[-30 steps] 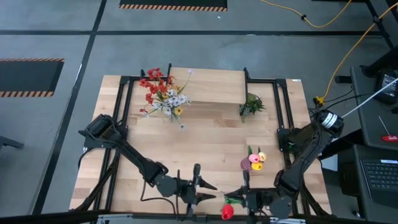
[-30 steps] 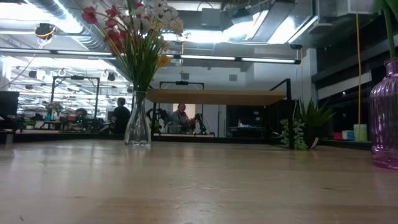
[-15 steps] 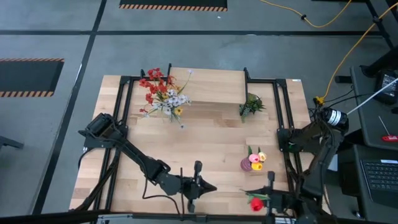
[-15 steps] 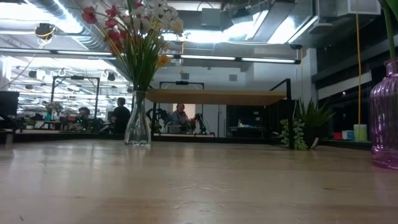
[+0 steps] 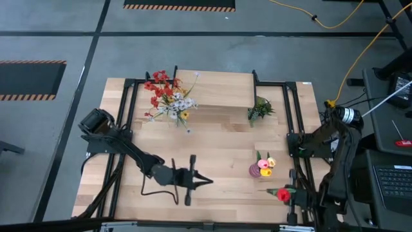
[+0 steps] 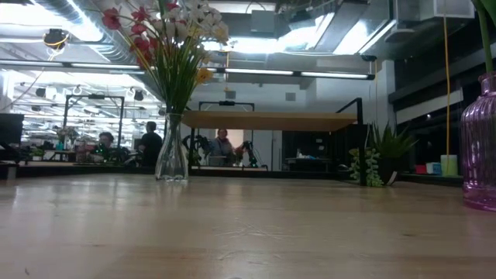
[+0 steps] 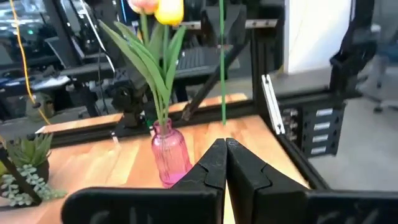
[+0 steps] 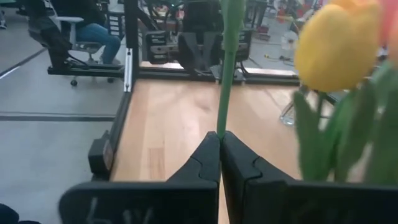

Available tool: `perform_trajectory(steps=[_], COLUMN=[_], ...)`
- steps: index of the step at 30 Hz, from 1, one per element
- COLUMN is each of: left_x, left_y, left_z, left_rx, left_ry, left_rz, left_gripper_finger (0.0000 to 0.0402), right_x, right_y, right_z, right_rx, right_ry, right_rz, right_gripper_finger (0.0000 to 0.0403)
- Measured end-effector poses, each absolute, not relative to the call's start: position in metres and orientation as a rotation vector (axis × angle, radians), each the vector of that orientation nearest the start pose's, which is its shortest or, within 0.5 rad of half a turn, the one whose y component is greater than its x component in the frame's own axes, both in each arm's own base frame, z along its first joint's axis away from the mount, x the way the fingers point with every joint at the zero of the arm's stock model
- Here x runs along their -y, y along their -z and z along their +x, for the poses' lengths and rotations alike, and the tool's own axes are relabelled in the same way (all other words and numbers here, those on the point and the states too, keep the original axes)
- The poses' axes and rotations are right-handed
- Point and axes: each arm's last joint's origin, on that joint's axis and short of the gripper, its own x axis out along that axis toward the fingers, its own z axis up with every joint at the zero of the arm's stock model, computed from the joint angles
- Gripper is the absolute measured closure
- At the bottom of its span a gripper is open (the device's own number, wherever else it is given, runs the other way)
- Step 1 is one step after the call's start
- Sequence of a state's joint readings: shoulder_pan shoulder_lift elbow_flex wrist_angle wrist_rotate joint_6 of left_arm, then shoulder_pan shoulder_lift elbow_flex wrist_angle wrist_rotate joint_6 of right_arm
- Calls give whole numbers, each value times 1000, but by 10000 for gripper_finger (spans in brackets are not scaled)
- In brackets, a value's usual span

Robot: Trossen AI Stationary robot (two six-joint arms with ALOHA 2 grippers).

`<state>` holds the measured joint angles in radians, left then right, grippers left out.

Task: Pick and place flowers into a vace then onto a shelf
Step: Put the red flower into the purple vase

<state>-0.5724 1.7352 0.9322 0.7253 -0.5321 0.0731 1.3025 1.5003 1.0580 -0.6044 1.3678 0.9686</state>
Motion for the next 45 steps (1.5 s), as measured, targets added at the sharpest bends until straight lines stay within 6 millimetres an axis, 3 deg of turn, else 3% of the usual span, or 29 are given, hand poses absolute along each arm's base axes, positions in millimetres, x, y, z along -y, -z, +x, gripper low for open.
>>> perform_trajectory(steps=[7,20,45], left_x=[178,178,178], left_y=[-209,-210,-210], left_z=[304,304,304], left_rx=[0,13,11], left_ry=[17,9,7], left_rz=[67,30,14], left_gripper_finger=[399,401,401], right_x=[-249,-224,-211], right_y=[-262,-272,-272], right_z=[98,91,92], right_rx=[-216,-261,-256], right_ry=[166,178,224], right_rz=[-21,-71,-220], right_gripper_finger=[403,403,403])
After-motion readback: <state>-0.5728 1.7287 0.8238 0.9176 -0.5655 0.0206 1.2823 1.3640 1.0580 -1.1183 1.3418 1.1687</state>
